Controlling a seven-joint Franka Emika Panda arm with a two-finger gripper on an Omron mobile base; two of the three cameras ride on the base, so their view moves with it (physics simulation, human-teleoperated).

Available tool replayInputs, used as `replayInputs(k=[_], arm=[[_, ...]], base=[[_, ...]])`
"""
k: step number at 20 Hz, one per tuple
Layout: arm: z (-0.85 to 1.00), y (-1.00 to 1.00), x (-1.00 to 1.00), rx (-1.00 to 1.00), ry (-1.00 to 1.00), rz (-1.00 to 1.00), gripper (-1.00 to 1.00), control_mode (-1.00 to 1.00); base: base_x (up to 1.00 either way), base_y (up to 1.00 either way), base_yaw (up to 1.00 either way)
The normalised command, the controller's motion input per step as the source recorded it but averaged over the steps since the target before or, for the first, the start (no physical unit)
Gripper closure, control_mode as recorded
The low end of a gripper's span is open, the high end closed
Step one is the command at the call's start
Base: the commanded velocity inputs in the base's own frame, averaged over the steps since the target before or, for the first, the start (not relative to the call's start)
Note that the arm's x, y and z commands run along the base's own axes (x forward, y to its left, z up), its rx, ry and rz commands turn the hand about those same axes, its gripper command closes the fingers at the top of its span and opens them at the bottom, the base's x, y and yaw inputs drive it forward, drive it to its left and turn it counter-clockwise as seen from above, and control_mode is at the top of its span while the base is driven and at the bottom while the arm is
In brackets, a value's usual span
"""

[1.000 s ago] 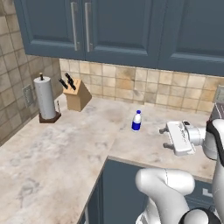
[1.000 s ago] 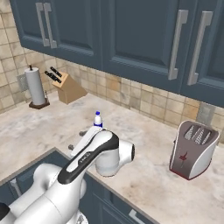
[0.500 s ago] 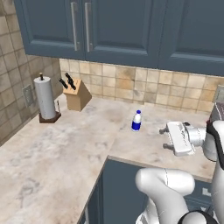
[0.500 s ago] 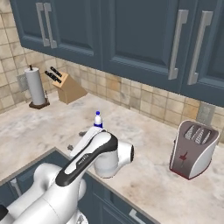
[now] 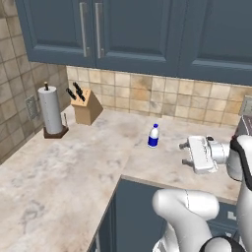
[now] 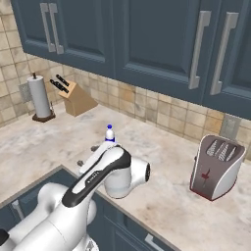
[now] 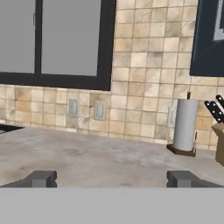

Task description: Place the drinks on the dining counter in a tight cluster.

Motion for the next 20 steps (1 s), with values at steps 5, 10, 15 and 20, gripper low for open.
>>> replayInputs(k=[5,10,15,20], arm=[[0.00,-0.12,0.54,0.00,0.01,-0.19,-1.00,-1.00],[0.00,-0.03,0.69,0.00,0.02,-0.03,-1.00,-1.00],[-0.01,-0.08,0.67,0.01,0.01,0.00,-1.00,-1.00],[-0.02,-0.22,0.47,0.01,0.00,0.00,-1.00,-1.00]], base=[[0.00,0.00,0.00],[0.00,0.00,0.00],[0.00,0.00,0.00],[0.00,0.00,0.00]])
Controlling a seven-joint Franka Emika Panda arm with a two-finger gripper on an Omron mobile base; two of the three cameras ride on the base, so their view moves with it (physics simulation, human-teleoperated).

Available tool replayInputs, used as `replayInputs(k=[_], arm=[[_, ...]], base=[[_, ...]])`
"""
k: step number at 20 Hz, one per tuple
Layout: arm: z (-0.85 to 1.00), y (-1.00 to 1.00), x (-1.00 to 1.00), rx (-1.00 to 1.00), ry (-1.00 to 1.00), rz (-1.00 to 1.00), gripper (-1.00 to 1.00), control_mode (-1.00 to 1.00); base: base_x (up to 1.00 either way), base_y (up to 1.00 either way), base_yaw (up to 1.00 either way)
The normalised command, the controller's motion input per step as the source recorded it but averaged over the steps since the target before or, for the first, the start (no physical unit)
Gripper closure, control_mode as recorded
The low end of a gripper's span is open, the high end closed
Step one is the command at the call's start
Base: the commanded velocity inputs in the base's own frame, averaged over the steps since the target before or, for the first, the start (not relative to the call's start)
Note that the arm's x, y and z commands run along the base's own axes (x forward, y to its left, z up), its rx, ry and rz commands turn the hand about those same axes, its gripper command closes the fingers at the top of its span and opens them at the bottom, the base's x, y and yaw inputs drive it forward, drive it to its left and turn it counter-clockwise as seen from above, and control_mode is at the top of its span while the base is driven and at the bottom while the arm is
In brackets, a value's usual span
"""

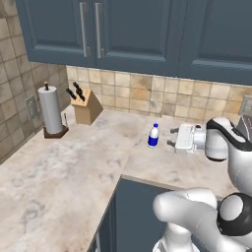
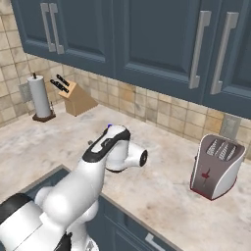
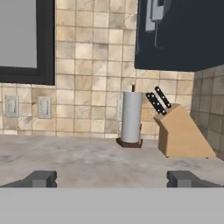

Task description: Place the drinks on the dining counter in a tight cluster.

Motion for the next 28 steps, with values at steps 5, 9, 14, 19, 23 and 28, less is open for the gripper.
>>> replayInputs(k=[5,9,14,19,23,28], arm=[[-0.09,-0.09,0.44,0.00,0.00,0.00,-1.00,-1.00],[-0.11,-0.09,0.38,0.00,0.00,0.00,-1.00,-1.00],[-0.17,-0.10,0.27,0.00,0.00,0.00,-1.00,-1.00],[-0.23,-0.03,0.26,-0.01,0.00,0.00,-1.00,-1.00],[-0.14,0.00,0.36,0.00,0.01,0.00,-1.00,-1.00],[-0.07,0.00,0.31,0.00,0.11,-0.01,-1.00,-1.00]], base=[[0.00,0.00,0.00],[0.00,0.00,0.00],[0.00,0.00,0.00],[0.00,0.00,0.00],[0.00,0.00,0.00],[0.00,0.00,0.00]])
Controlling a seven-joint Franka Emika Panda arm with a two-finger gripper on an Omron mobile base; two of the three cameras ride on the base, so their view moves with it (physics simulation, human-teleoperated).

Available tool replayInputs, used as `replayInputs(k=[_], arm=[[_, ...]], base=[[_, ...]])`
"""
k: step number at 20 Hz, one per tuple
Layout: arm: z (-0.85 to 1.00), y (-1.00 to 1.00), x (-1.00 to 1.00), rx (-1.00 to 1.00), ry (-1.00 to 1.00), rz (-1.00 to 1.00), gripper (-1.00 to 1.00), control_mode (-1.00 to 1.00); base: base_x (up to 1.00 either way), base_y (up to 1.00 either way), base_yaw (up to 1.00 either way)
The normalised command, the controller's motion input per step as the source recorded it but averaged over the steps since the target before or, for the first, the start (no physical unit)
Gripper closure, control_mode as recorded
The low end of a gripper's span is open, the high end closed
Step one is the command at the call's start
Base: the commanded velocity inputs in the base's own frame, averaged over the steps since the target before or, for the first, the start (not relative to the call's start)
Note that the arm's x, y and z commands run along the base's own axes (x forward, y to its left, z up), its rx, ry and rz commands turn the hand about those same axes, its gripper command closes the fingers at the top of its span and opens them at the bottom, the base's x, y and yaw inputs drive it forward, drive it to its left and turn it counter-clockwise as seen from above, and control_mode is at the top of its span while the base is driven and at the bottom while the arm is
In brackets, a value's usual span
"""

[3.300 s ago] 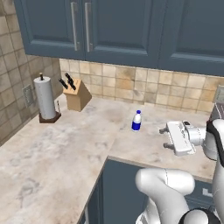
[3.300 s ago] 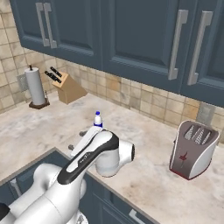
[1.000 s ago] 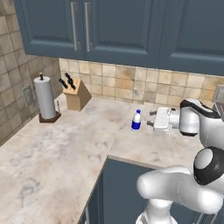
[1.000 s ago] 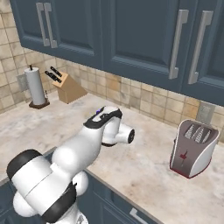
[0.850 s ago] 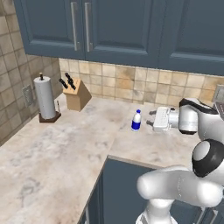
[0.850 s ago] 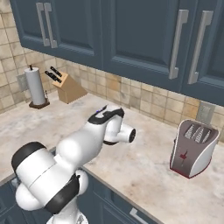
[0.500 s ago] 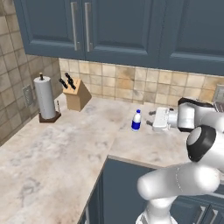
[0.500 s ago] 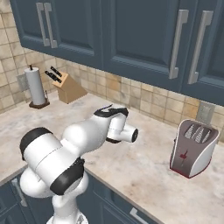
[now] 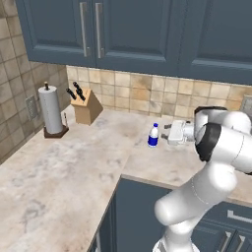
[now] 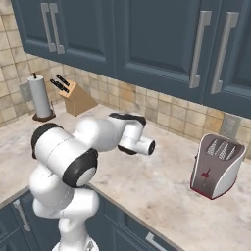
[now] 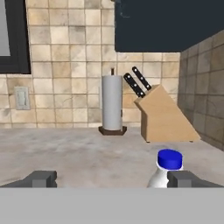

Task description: Place the drinks on the dining counter in a tight cluster.

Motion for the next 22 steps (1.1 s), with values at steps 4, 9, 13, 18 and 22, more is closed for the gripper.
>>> replayInputs(k=[4,9,13,18,22], arm=[[-0.15,-0.01,0.20,0.00,0.09,-0.02,-1.00,-1.00],[-0.15,0.00,0.24,0.00,0.02,-0.03,-1.00,-1.00],[-0.13,0.00,0.24,0.00,0.00,-0.03,-1.00,-1.00],[-0.20,0.00,0.25,0.00,0.00,-0.02,-1.00,-1.00],[-0.08,0.00,0.29,0.00,0.00,0.00,-1.00,-1.00]], base=[[0.00,0.00,0.00],[0.00,0.00,0.00],[0.00,0.00,0.00],[0.00,0.00,0.00],[0.00,0.00,0.00]])
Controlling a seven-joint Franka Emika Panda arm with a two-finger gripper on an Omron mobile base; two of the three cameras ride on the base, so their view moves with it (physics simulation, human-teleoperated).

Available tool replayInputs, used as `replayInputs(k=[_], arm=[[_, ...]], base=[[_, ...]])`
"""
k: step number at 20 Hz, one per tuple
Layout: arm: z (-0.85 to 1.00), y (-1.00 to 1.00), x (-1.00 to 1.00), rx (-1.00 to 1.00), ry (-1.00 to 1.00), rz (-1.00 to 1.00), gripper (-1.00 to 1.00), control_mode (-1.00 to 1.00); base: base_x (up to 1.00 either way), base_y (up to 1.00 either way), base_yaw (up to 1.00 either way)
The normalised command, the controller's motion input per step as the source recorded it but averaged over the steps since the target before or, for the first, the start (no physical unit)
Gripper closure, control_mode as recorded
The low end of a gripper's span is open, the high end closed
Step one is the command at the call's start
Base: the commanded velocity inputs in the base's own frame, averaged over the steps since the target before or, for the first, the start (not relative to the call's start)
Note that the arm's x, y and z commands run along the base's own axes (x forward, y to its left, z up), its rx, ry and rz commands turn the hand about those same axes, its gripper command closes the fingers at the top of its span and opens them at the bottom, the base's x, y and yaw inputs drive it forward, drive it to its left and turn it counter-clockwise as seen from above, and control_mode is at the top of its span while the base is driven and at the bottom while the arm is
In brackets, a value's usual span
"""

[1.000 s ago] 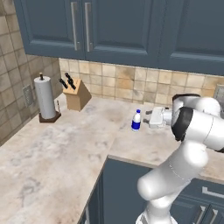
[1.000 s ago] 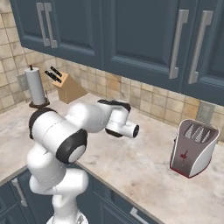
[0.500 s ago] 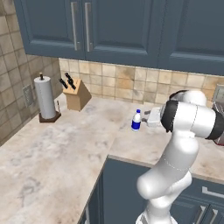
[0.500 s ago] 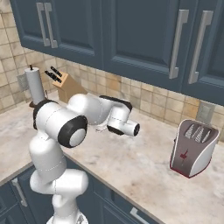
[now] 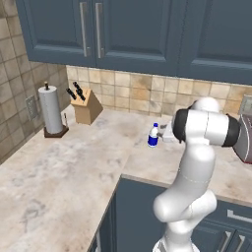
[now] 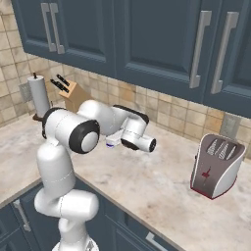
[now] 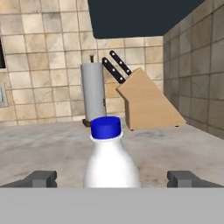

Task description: Place the drinks on the dining counter in a tight cluster.

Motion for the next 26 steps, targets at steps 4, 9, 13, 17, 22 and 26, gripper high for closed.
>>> replayInputs(k=[4,9,13,17,22,26], arm=[[-0.05,0.00,0.26,0.00,0.00,0.00,-1.00,-1.00],[-0.06,0.01,0.10,0.00,0.00,0.00,-1.00,-1.00],[-0.13,0.11,0.04,0.00,0.00,0.00,-1.00,-1.00],[-0.09,0.18,0.02,0.00,0.00,0.00,-1.00,-1.00],[0.00,0.21,0.02,0.00,-0.02,0.00,-1.00,-1.00],[-0.01,0.28,0.00,-0.01,-0.01,0.00,-1.00,-1.00]], base=[[0.00,0.00,0.00],[0.00,0.00,0.00],[0.00,0.00,0.00],[0.00,0.00,0.00],[0.00,0.00,0.00],[0.00,0.00,0.00]])
